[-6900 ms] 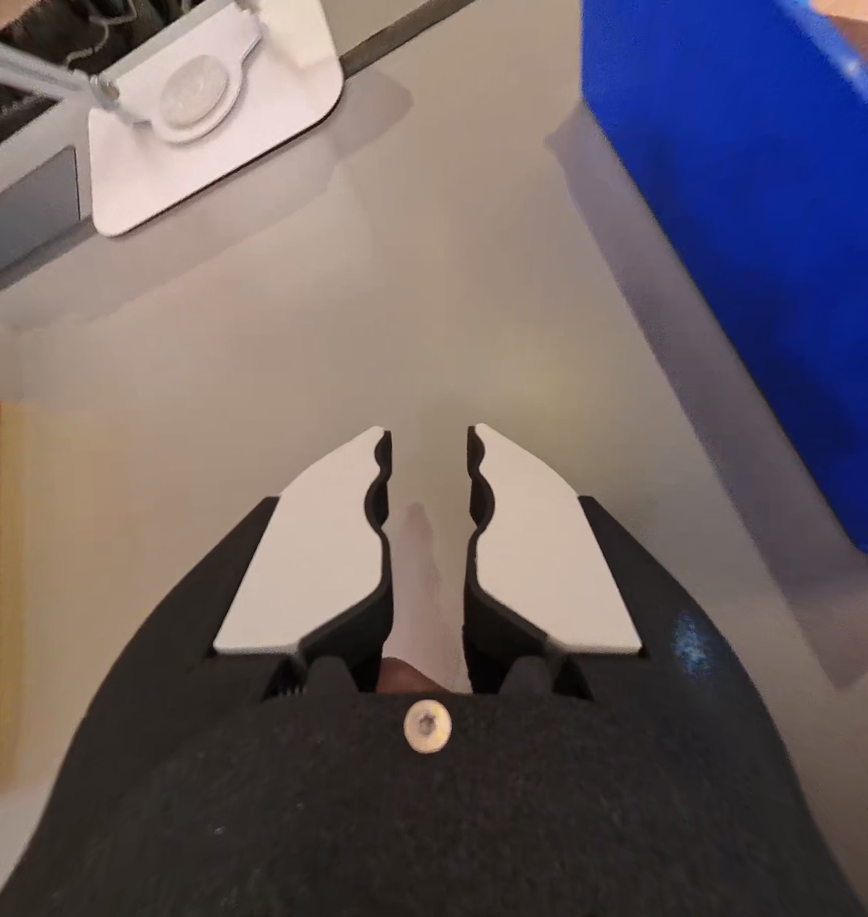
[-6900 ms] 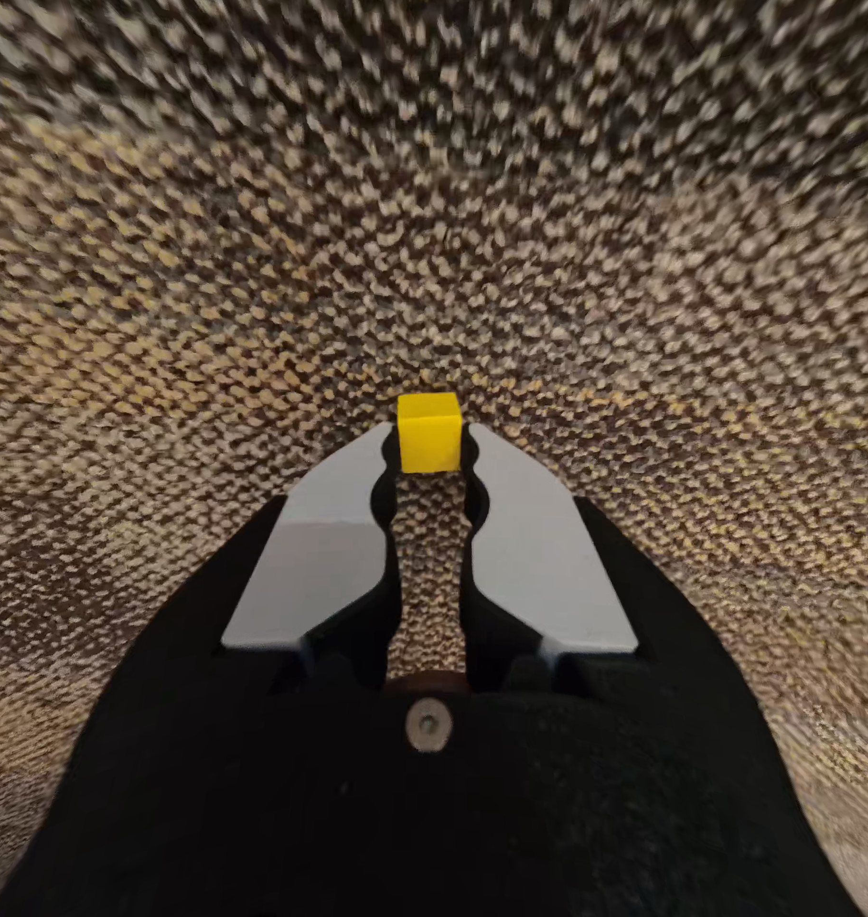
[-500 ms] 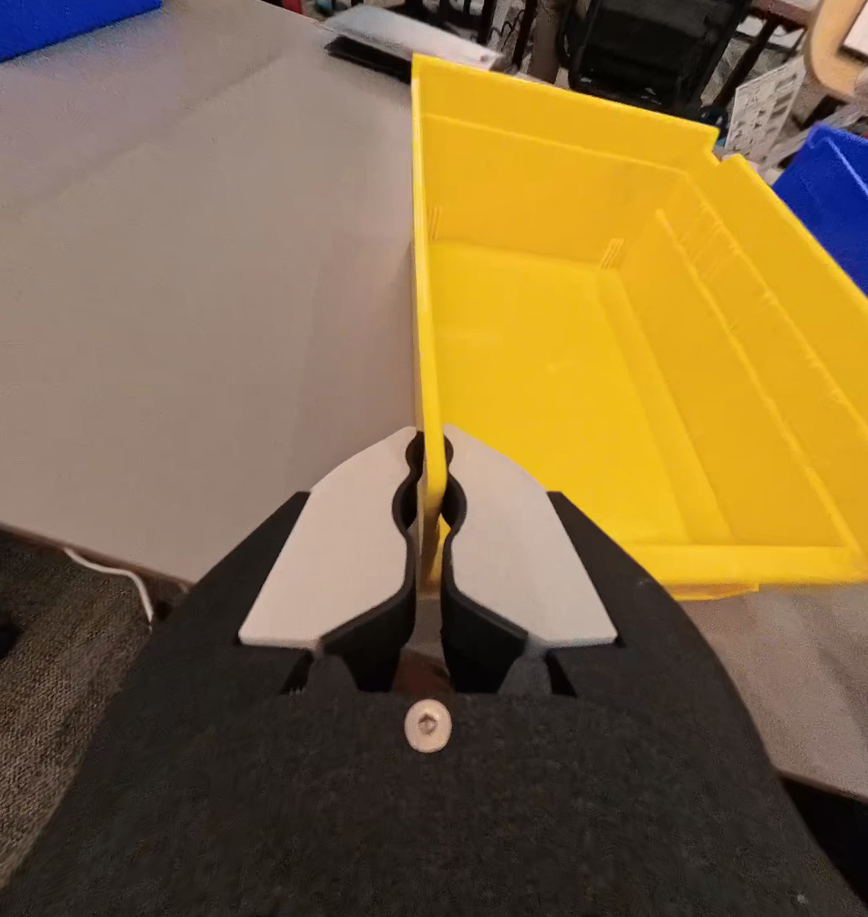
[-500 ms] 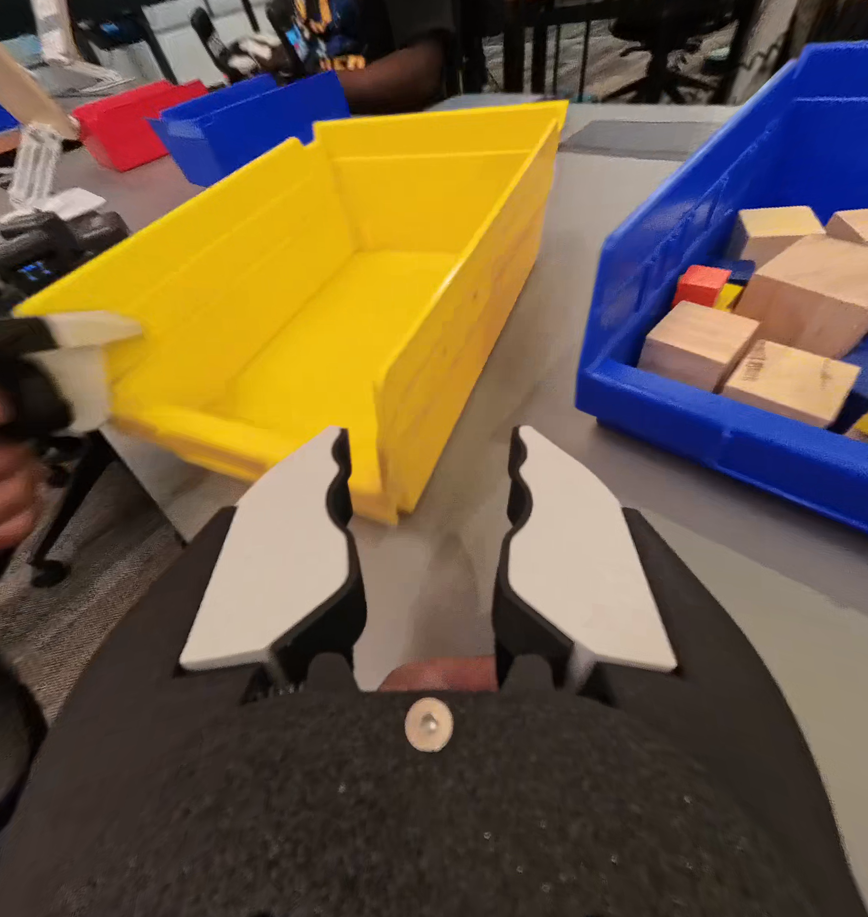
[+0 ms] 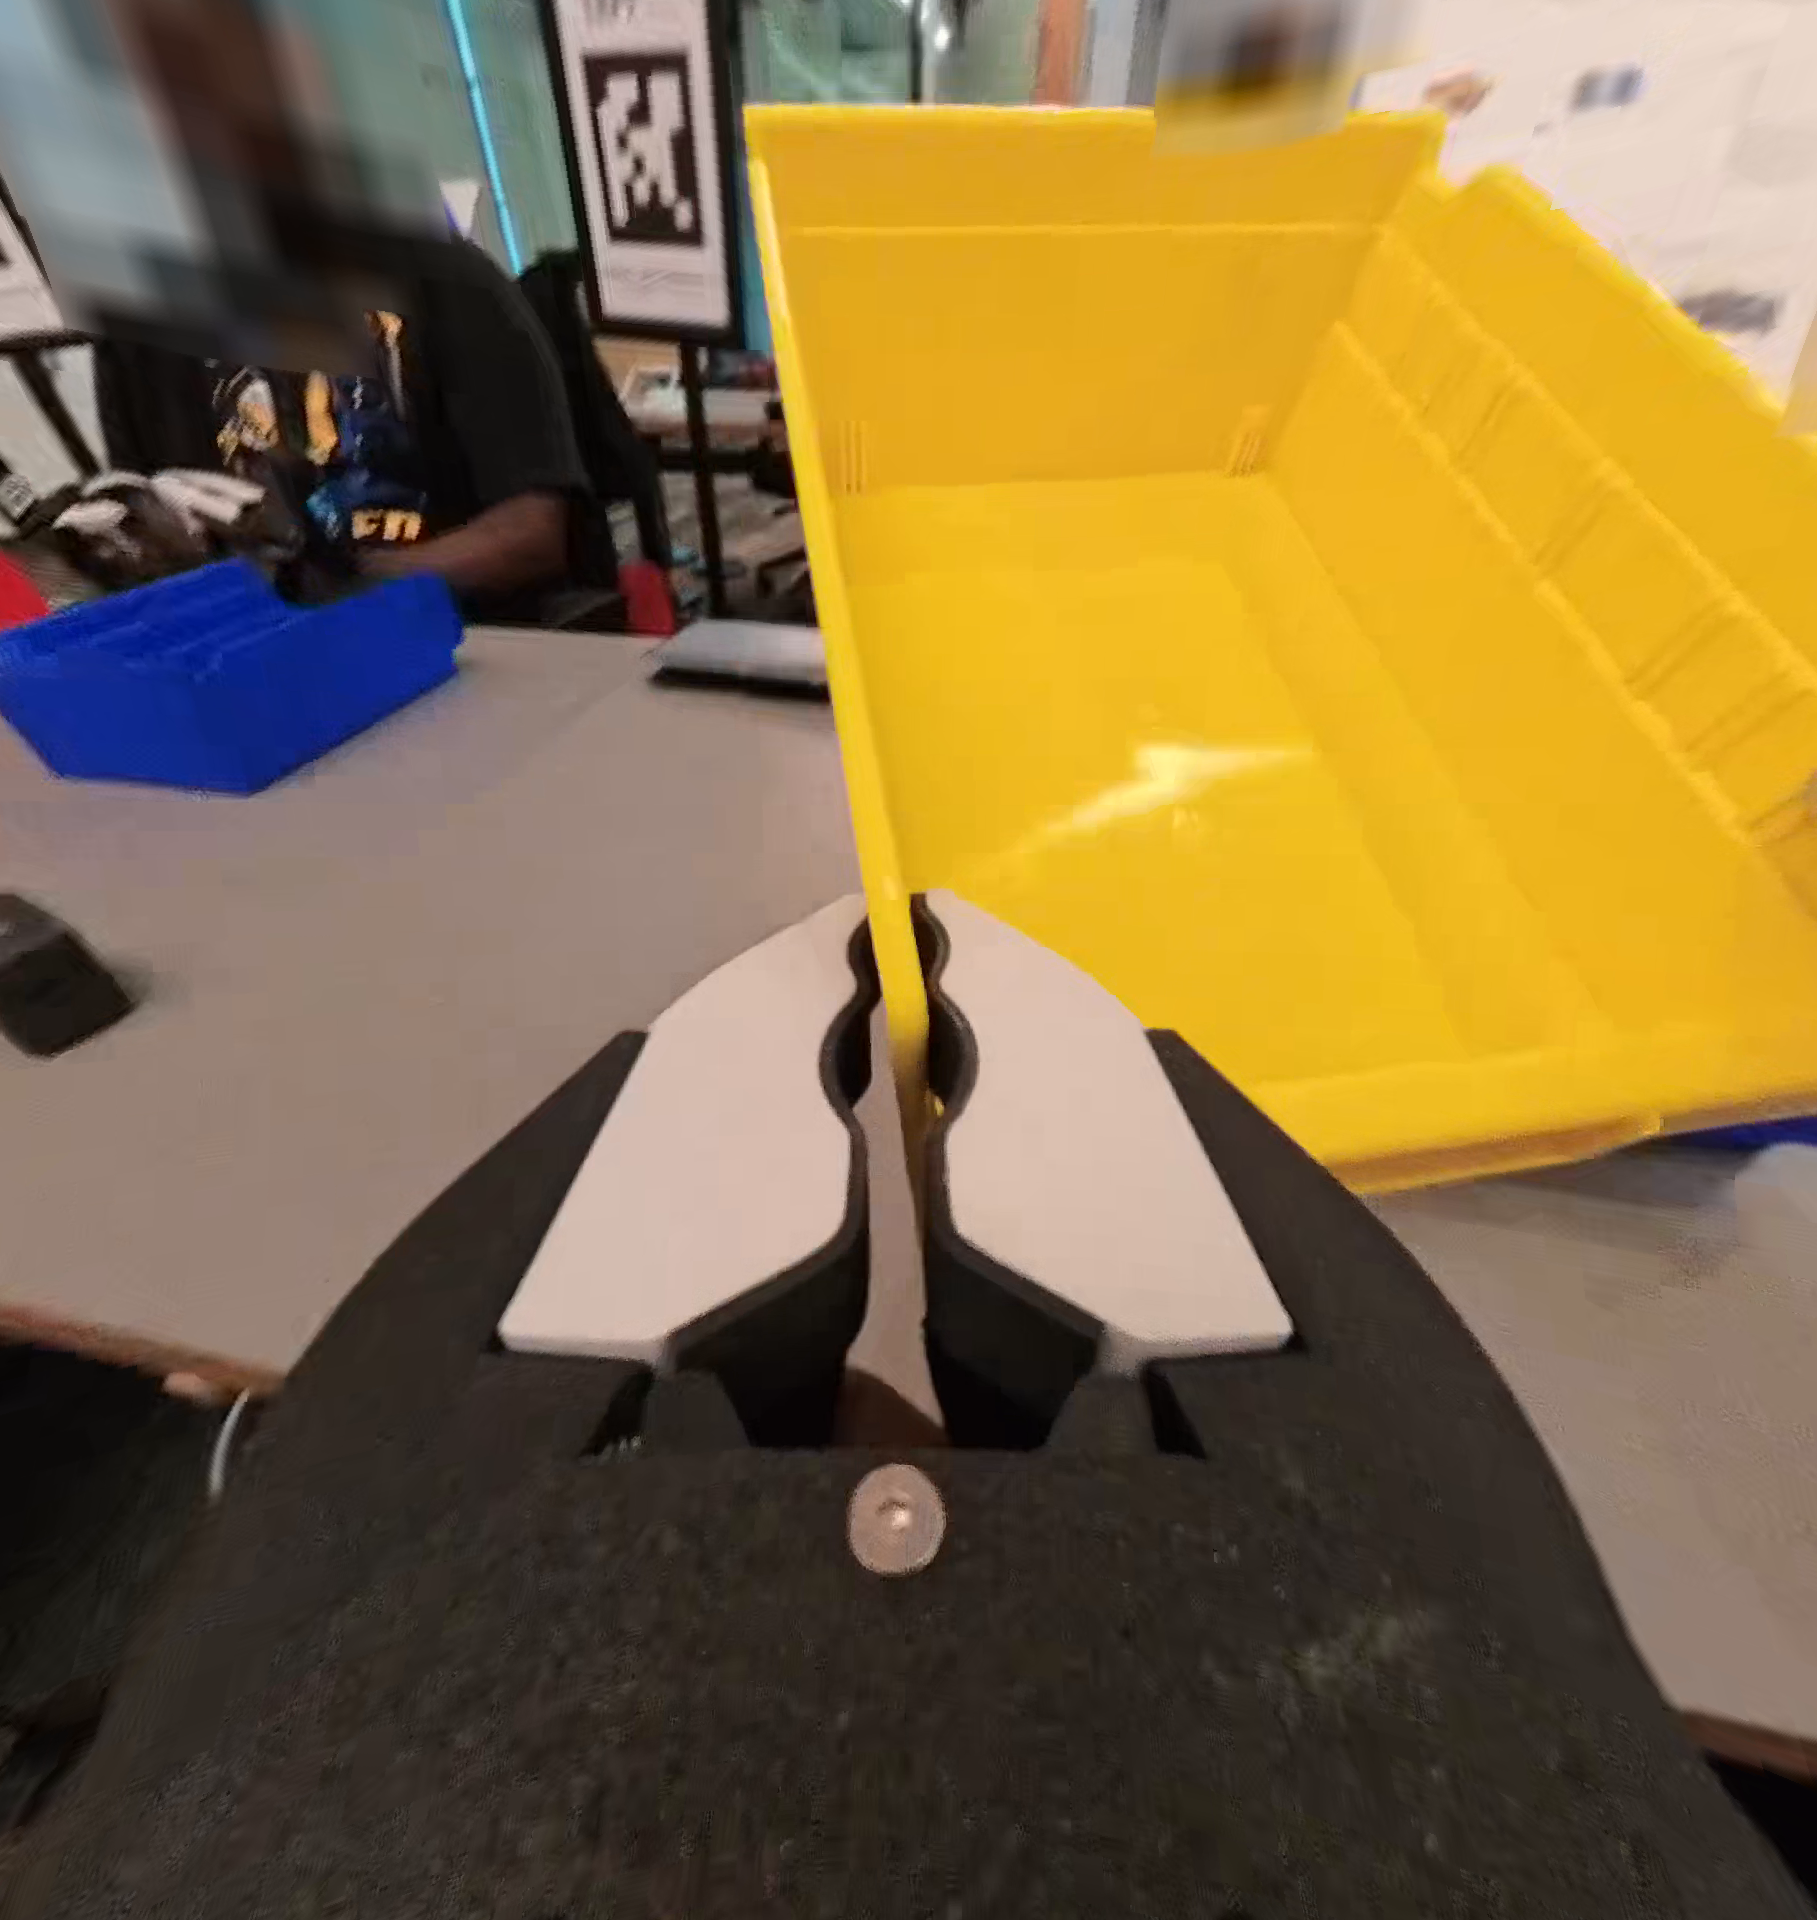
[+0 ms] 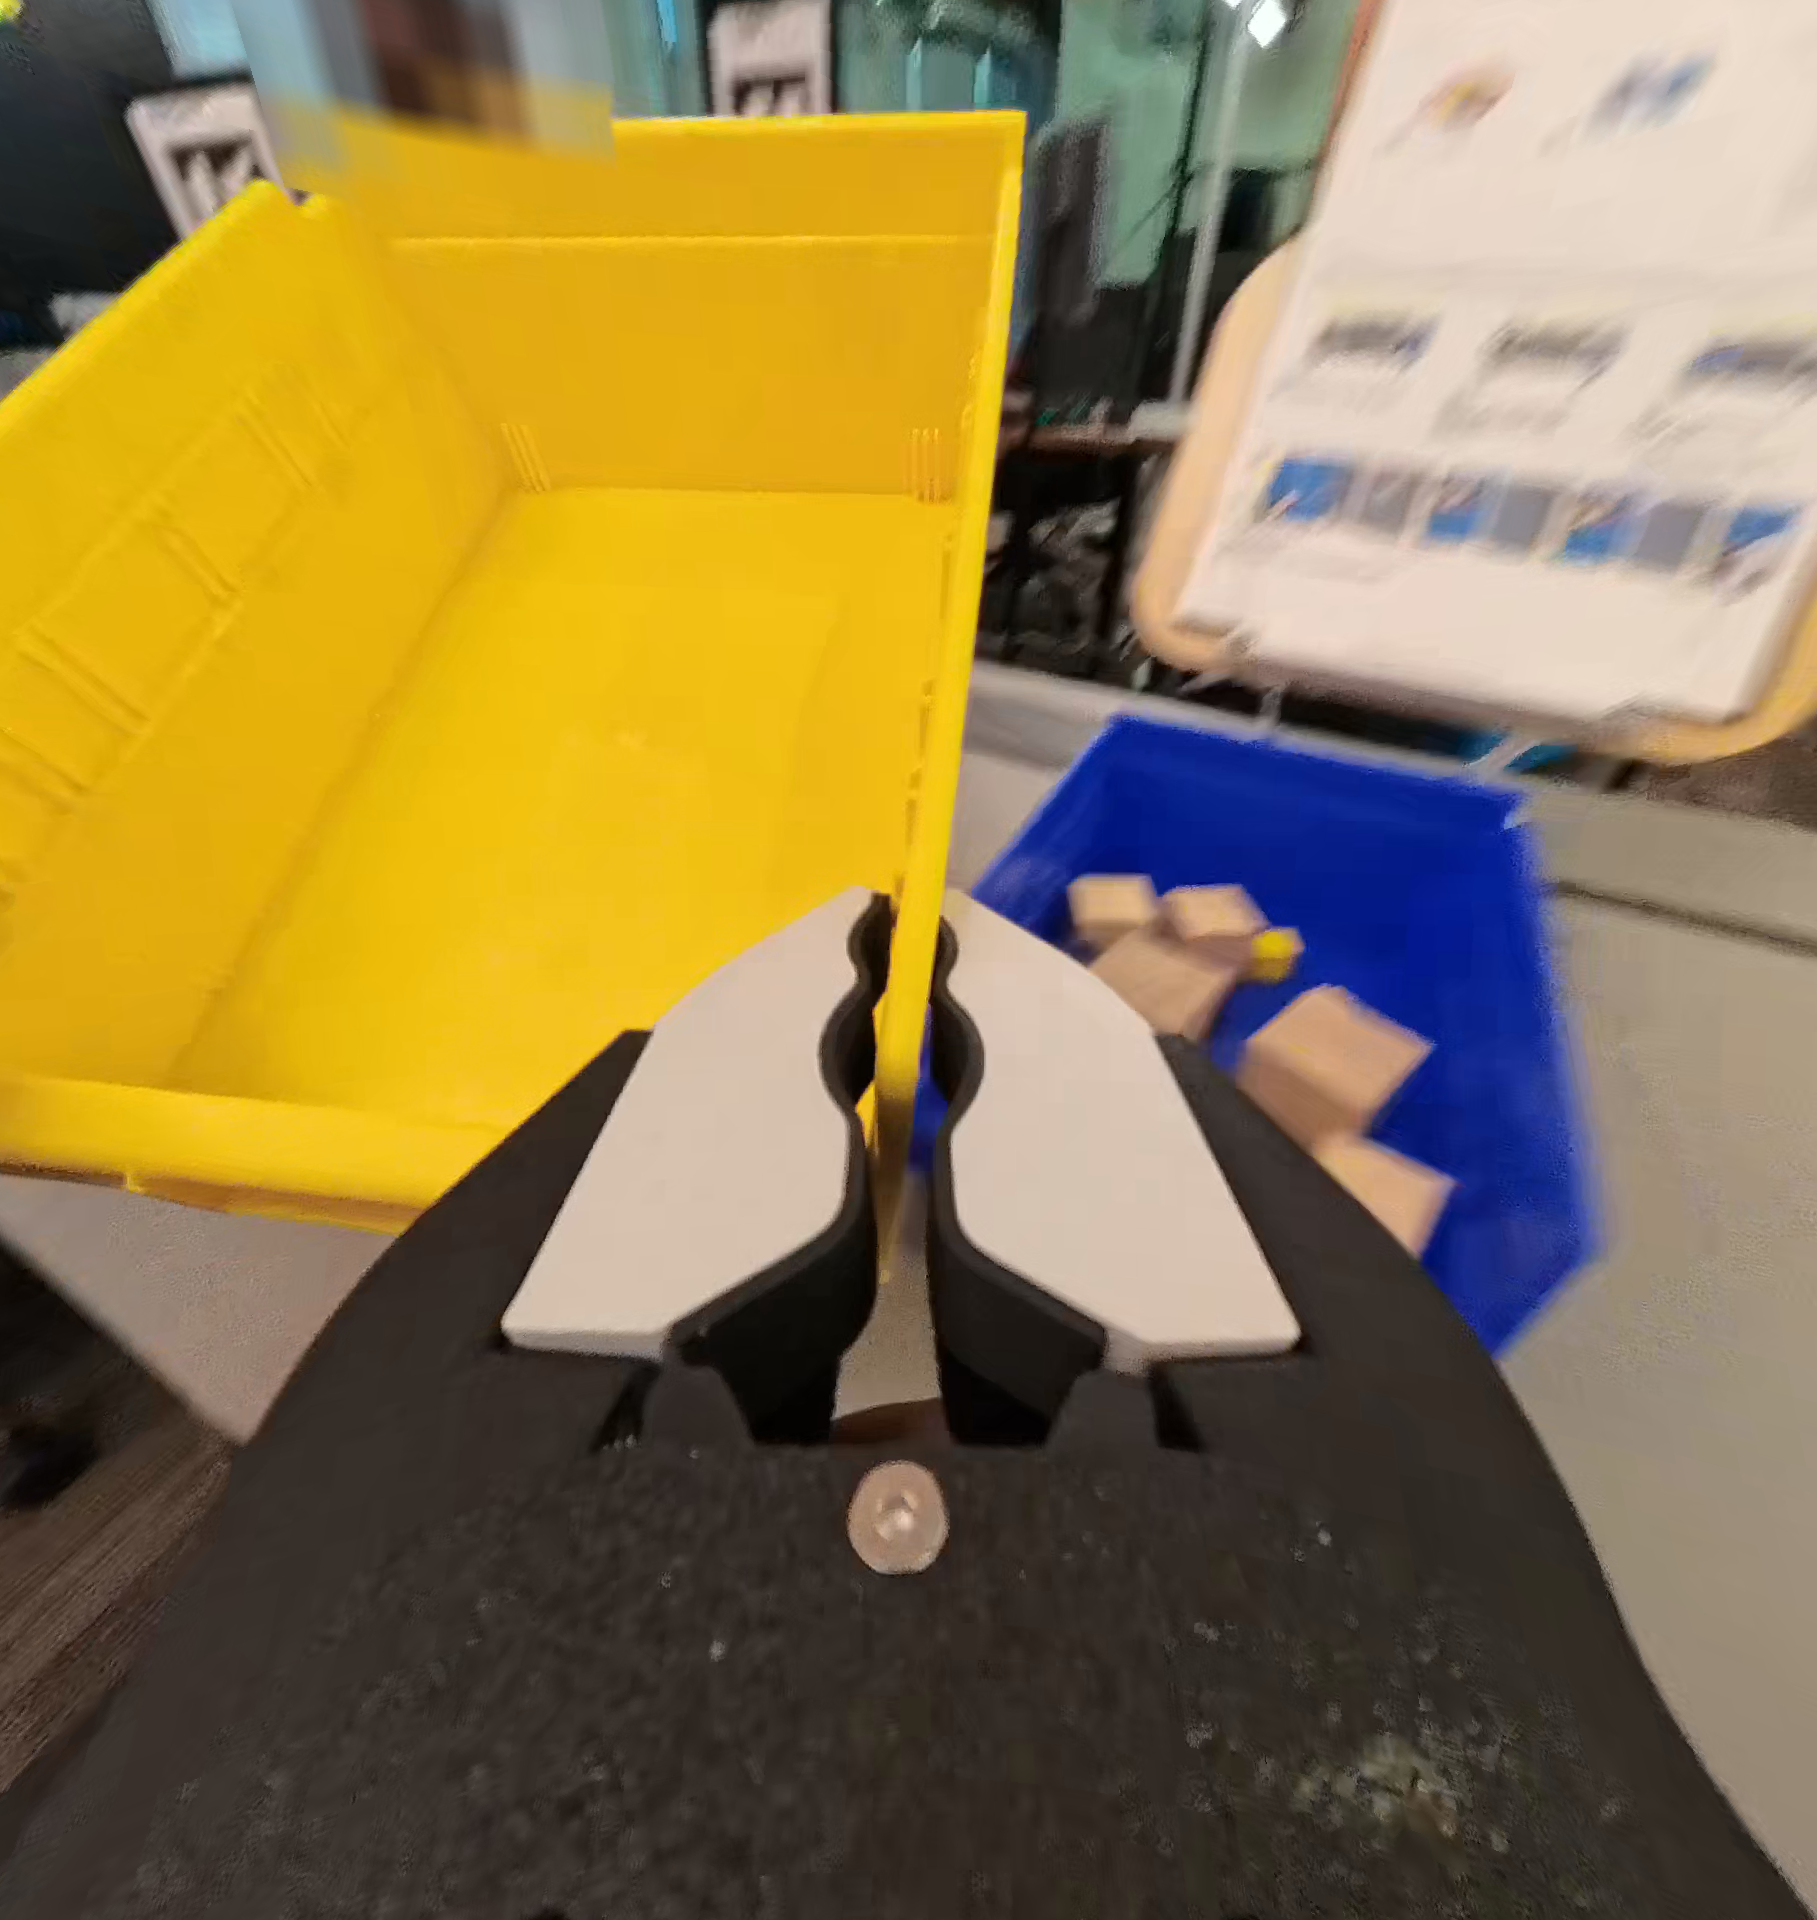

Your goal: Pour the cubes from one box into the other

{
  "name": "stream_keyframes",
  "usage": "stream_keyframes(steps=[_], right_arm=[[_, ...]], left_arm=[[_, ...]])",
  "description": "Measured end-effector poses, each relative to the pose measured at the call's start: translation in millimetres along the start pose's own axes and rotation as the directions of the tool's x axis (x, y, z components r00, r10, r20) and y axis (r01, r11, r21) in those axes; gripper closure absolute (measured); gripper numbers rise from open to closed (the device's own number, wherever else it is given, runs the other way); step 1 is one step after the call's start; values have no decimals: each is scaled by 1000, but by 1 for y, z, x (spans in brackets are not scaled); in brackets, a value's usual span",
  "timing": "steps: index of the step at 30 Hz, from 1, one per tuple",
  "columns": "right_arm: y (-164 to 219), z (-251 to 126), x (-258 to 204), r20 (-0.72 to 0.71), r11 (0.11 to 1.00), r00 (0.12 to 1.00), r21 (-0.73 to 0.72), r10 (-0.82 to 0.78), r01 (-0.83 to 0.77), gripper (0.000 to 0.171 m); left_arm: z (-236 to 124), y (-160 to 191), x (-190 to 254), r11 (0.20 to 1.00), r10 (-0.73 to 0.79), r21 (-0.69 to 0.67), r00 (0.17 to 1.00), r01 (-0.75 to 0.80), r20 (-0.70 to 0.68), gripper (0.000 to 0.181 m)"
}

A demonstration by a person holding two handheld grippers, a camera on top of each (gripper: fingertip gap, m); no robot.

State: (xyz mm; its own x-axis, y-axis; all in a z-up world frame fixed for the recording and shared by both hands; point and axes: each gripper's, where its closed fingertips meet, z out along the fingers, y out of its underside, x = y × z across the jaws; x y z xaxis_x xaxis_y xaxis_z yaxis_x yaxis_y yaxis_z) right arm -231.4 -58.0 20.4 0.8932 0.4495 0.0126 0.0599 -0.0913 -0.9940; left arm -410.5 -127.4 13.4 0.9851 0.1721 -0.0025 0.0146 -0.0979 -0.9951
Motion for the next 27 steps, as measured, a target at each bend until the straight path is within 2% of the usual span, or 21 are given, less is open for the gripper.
stream_keyframes(steps=[3,5,8,10,12,15,17,19,22,25,27], right_arm=[[-52,-25,76,-119,997,993,75,10,-1,167],[-71,-42,137,-191,995,981,96,22,-3,167],[-73,-79,234,-319,995,947,96,39,-9,167],[-56,-104,297,-388,991,914,102,117,-83,167],[-25,-116,359,-440,992,889,43,123,-116,166],[44,-124,436,-448,972,870,-4,208,-235,167],[95,-134,474,-519,954,830,-82,207,-289,166],[132,-143,499,-543,929,810,-132,224,-346,166],[161,-150,522,-551,876,766,-121,331,-466,166],[165,-137,534,-471,862,765,-20,439,-507,165],[166,-132,537,-436,851,775,-36,458,-524,163]], left_arm=[[22,-57,75,997,12,77,993,-3,-119,177],[36,-84,137,993,42,120,979,-19,-199,177],[50,-91,241,989,103,133,944,-64,-314,177],[57,-73,313,993,102,91,917,-73,-385,176],[68,-46,378,995,98,42,901,-89,-423,176],[89,3,457,996,40,-58,896,-72,-442,177],[94,42,500,984,57,-126,890,-127,-452,177],[95,77,529,966,67,-190,879,-176,-472,177],[91,117,554,936,40,-281,855,-213,-517,175],[91,126,562,939,77,-249,850,-237,-522,170],[87,127,563,932,73,-261,833,-253,-548,167]])
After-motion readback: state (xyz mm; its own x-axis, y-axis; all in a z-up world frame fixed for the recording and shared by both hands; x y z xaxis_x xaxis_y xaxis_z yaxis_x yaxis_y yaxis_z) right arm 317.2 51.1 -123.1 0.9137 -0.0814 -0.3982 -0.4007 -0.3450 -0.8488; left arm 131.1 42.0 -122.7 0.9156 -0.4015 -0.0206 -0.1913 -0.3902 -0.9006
